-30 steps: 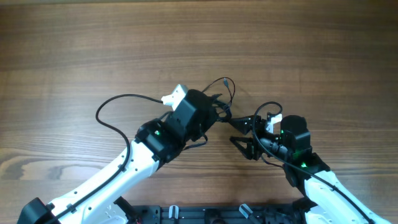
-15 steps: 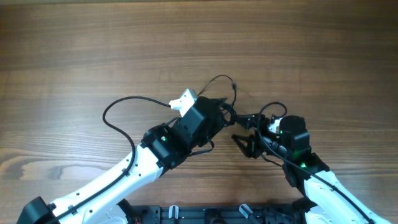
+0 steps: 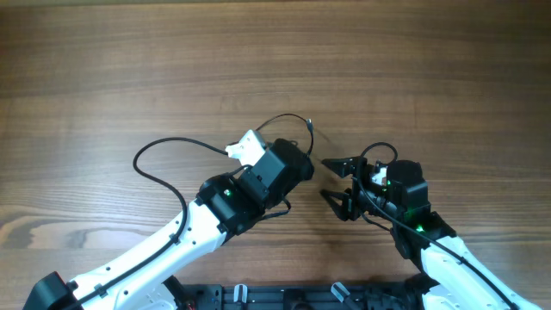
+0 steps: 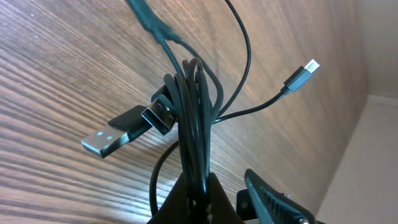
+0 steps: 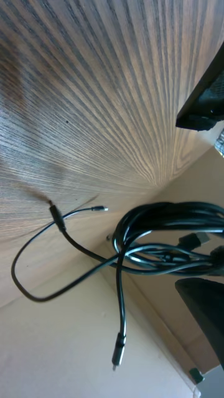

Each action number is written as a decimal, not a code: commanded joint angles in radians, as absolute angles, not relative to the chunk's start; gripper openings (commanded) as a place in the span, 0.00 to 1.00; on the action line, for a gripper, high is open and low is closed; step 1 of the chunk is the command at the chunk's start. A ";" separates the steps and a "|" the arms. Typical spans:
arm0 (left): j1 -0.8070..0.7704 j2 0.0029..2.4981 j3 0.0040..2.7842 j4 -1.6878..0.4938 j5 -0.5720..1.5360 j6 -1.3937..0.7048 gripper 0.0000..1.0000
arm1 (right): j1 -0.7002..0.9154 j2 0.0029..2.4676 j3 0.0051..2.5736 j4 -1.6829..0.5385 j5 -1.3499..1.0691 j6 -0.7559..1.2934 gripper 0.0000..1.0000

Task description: Untangle cables

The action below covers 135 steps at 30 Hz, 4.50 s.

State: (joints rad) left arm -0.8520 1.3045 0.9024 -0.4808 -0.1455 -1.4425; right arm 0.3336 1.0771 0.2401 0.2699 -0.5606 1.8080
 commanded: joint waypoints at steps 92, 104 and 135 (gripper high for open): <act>-0.636 1.318 0.903 -0.493 0.024 -0.667 0.45 | 0.280 1.077 0.254 0.571 -0.908 1.074 0.04; -0.622 1.320 0.903 -0.276 0.151 -0.658 0.48 | 0.280 1.077 0.254 0.501 -0.922 1.098 0.05; -0.519 1.243 0.900 -0.656 0.265 -0.616 0.61 | 0.280 1.077 0.254 0.488 -0.972 1.006 0.05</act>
